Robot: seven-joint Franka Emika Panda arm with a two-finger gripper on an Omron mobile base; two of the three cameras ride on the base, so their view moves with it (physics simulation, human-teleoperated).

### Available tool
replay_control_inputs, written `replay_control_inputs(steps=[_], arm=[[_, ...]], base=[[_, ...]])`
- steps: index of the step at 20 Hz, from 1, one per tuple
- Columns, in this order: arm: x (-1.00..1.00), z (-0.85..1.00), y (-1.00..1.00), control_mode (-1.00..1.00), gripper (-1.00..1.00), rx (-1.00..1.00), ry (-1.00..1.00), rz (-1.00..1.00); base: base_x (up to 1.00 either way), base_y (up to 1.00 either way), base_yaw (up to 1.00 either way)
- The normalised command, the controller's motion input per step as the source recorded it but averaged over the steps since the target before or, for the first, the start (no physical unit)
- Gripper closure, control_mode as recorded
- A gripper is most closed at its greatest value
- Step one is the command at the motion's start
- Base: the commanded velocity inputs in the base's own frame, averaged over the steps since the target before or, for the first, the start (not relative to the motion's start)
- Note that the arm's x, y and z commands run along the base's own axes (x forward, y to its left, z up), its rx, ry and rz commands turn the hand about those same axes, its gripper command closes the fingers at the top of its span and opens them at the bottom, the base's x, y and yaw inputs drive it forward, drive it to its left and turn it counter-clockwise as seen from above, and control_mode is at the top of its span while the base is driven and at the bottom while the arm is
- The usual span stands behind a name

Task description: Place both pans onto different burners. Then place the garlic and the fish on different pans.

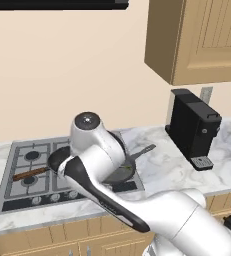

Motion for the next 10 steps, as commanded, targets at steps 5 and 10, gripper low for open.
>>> replay_control_inputs(steps=[5, 10], arm=[[-0.03, 0.0, 0.1, -1.0, 1.0, 0.0, -0.12, -0.18], [0.2, 0.0, 0.13, -1.0, 1.0, 0.01, -0.02, -0.2]], base=[[0.0, 0.0, 0.0], [0.0, 0.0, 0.0]])
